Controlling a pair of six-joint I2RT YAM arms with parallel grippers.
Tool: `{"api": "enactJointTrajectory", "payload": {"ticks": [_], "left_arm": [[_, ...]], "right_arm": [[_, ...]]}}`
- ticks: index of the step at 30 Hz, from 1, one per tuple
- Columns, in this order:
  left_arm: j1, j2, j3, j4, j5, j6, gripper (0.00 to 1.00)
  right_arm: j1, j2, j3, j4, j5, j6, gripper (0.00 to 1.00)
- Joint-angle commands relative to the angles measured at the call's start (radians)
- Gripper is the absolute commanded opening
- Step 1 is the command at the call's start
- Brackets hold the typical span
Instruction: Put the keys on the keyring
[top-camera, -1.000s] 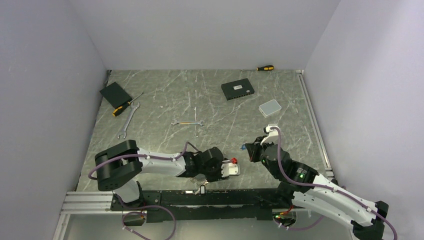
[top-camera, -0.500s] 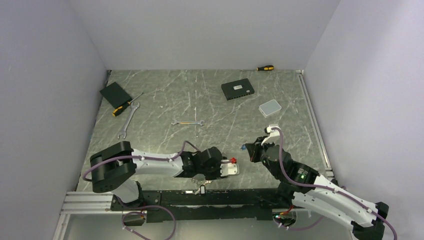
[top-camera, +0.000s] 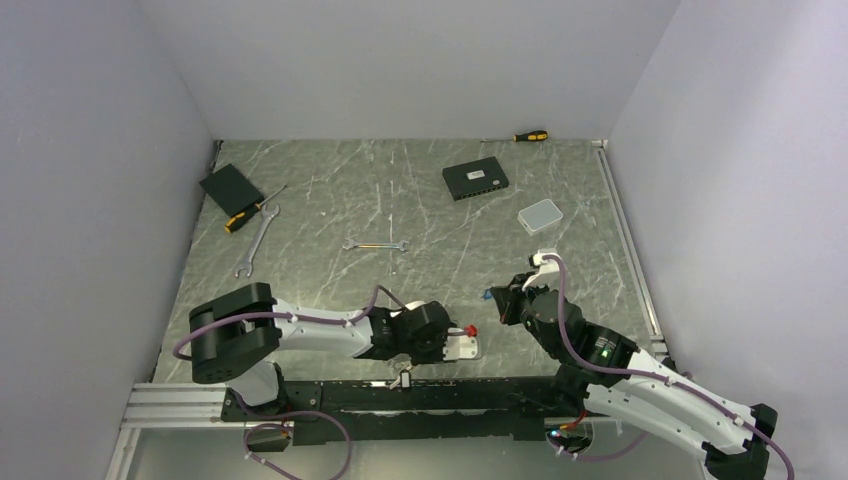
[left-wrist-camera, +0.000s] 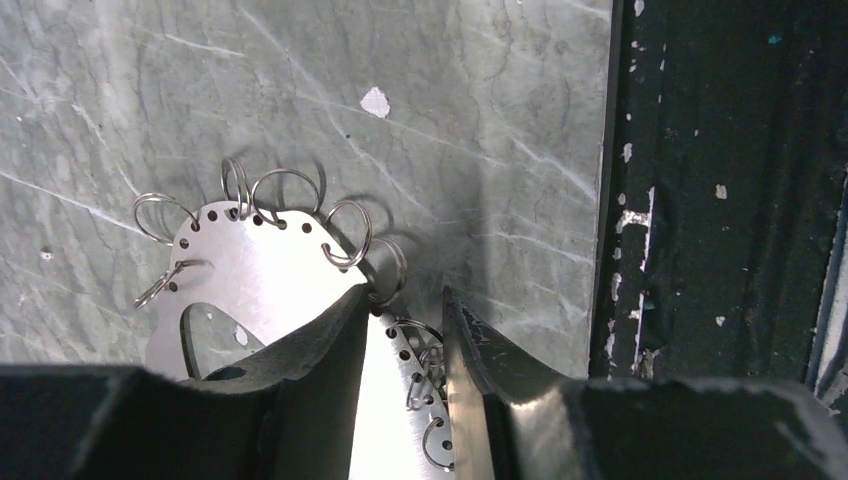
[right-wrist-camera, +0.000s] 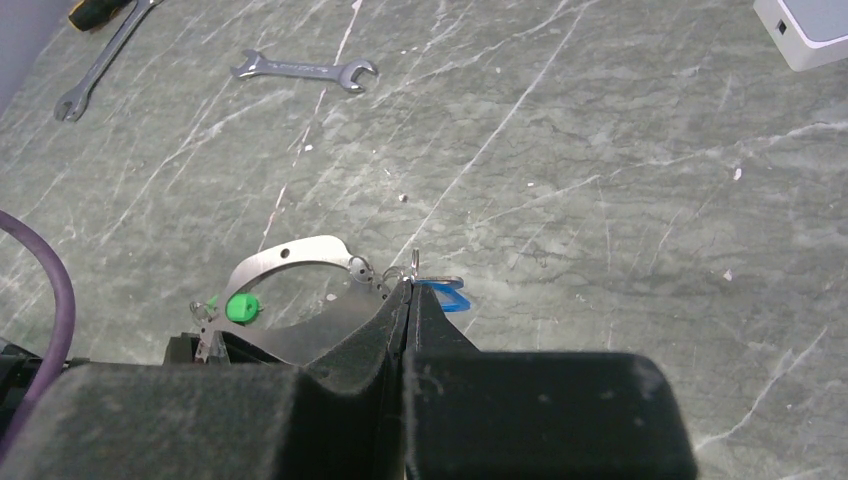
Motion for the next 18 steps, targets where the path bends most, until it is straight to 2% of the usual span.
{"api": "enactJointTrajectory", "payload": {"ticks": [1, 10, 18], "left_arm": [[-0.016, 0.016, 0.041, 0.042, -0.042, 0.043, 0.38], [-0.018, -0.002, 0.031, 0.041, -0.086, 0.06, 0.31], [-0.019, -0.007, 0.038, 0.04, -0.093, 0.072, 0.11]], "right_arm": [[-0.003, -0.012, 0.004, 0.017, -0.013, -0.009, 0.0], [-0.002, -0.012, 0.003, 0.018, -0.019, -0.012, 0.0], [-0.002, -0.013, 0.002, 0.02, -0.02, -0.014, 0.0]]}}
